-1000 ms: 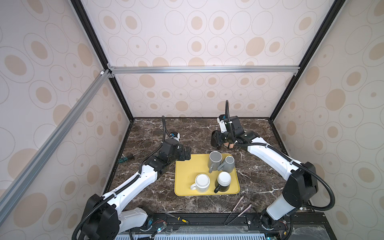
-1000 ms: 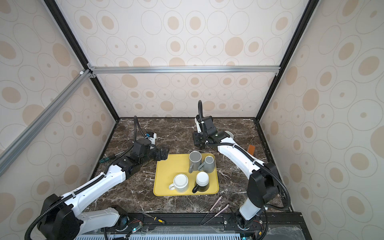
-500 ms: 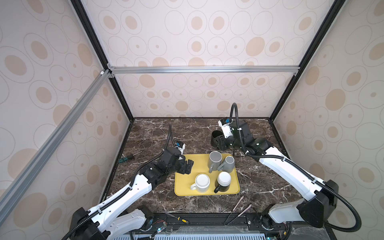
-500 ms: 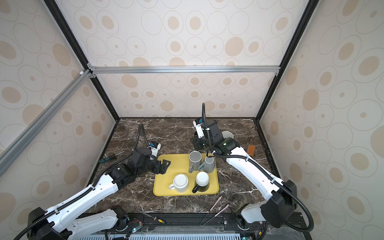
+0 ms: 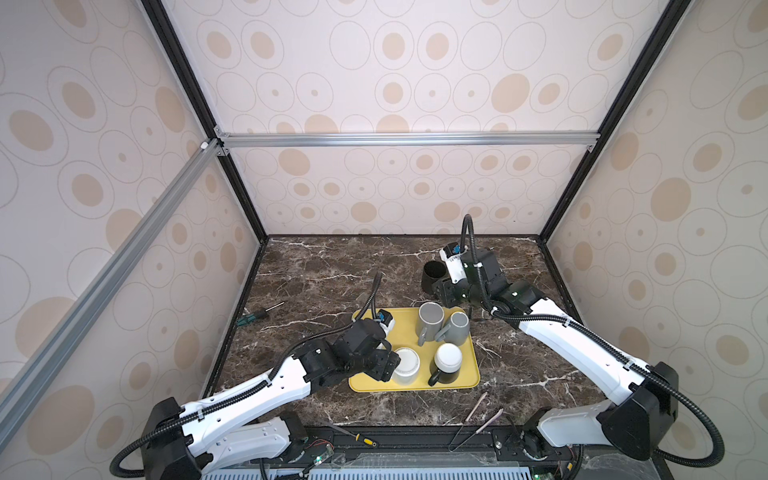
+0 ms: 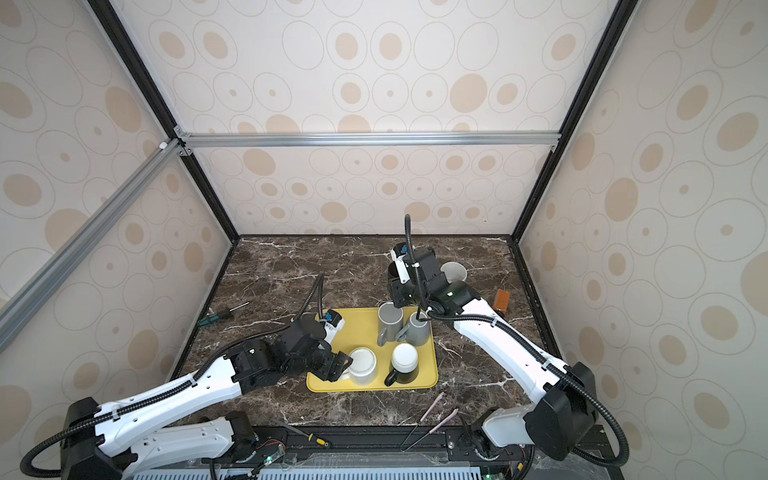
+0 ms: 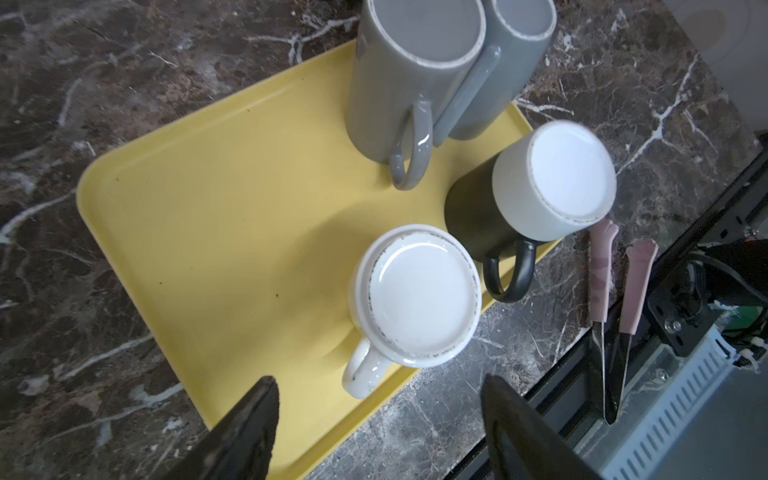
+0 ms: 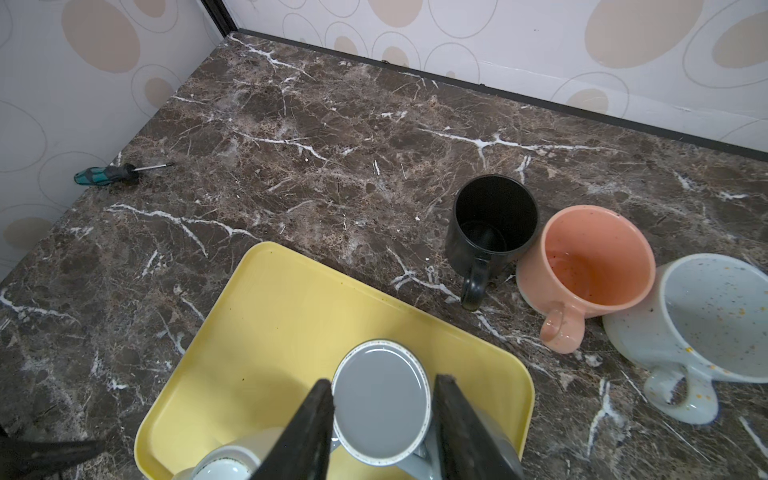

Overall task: Turn the mug right side up
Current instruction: 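Move the left gripper over the upside-down white mug on the tray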

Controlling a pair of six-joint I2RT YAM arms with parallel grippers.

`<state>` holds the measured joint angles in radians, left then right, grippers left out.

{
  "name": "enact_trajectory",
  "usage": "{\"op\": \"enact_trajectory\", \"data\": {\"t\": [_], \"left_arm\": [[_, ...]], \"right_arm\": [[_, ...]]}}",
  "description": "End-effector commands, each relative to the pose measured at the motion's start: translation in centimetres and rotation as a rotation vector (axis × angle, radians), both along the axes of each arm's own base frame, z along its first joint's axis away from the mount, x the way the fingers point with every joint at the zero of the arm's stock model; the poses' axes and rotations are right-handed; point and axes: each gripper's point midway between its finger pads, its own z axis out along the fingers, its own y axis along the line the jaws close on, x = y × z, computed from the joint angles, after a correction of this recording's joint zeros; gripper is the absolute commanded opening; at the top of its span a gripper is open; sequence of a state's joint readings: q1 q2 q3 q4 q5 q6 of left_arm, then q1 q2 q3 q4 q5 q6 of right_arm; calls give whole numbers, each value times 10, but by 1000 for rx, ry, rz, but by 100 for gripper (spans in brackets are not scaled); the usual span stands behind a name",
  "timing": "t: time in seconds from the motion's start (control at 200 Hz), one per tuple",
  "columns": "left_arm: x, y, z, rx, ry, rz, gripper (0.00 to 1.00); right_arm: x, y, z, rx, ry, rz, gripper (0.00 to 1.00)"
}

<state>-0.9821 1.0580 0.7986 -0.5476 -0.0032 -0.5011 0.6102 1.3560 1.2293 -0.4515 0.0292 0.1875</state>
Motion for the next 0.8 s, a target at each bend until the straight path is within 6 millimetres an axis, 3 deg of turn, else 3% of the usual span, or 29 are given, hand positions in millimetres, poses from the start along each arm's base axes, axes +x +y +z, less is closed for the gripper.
{"op": "enact_trajectory", "data": {"t": [0.0,0.235,0.465,0.655,0.795], "left_arm": [[-20,-6,-14,30,57,-24,76],[-35,-13,-33,87,100,-66,76],[-27,-6,-41,148,79,-28,80],[-32,-21,-54,137,133,-59,81],[-28,-21,-60,159,125,-51,83]], "right_arm": [[-4,-6,6,-11,-30,-2,42],[-6,-3,3,12,-9,5,42],[-6,-2,-1,11,-2,3,42],[-7,0,2,34,1,4,42],[-9,0,1,55,4,1,42]]}}
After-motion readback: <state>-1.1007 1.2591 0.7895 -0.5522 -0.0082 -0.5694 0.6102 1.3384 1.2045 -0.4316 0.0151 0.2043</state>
